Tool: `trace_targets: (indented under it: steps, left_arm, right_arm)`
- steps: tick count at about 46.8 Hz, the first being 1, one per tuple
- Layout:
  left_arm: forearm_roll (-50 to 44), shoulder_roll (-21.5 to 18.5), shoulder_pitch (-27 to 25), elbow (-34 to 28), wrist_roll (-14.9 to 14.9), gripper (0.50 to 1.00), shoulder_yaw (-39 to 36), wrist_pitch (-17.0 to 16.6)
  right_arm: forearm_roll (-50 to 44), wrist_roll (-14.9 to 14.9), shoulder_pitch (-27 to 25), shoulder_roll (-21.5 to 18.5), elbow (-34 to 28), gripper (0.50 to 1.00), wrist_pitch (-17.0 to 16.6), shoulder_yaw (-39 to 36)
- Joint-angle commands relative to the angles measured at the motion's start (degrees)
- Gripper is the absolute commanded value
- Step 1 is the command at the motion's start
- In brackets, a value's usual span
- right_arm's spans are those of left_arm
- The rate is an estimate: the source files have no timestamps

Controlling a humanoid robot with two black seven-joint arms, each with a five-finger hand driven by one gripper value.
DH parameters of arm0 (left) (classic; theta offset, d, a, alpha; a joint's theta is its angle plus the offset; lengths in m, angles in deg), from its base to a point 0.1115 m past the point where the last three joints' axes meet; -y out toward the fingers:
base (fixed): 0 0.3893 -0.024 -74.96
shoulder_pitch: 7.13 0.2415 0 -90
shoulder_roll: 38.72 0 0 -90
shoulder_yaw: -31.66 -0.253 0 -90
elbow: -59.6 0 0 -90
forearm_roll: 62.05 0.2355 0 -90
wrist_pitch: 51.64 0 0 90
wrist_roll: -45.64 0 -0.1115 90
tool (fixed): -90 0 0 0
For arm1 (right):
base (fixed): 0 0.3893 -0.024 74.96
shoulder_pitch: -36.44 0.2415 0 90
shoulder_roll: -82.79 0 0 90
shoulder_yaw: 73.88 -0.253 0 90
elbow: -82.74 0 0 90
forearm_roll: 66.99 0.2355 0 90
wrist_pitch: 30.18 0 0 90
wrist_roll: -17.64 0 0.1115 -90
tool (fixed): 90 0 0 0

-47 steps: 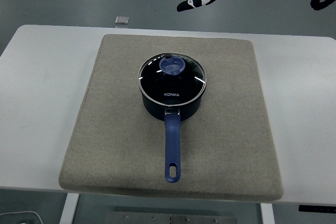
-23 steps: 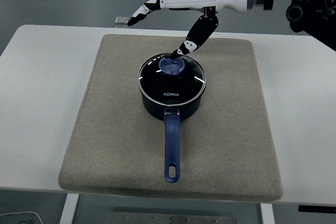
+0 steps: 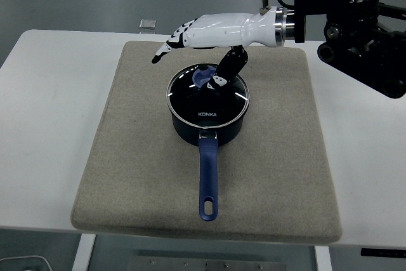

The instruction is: Lift the pot lid and place it to the right of the pot.

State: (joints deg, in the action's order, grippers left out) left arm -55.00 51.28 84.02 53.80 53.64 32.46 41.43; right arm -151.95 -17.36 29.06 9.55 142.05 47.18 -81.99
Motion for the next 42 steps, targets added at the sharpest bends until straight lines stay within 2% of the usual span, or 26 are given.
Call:
trace_targets:
  steps: [1, 29, 42]
  left_arm:
    - [-0.01, 0.0, 0.0, 0.0, 0.0, 1.0, 0.0, 0.0]
    - [-0.01, 0.0, 0.0, 0.0, 0.0, 1.0, 0.0, 0.0]
    - [0.08, 0.0, 0.0, 0.0, 0.0, 1.0, 0.0, 0.0]
  right_arm:
    - [-0.81, 0.0, -0.09, -0.06, -0.24, 0.901, 1.92, 1.86]
    - [-4.95, 0.0, -1.32, -2.08, -2.88, 0.901, 4.65, 3.1]
    - [-5.12, 0.0, -1.76, -2.52, -4.11, 0.901, 7.11, 5.21]
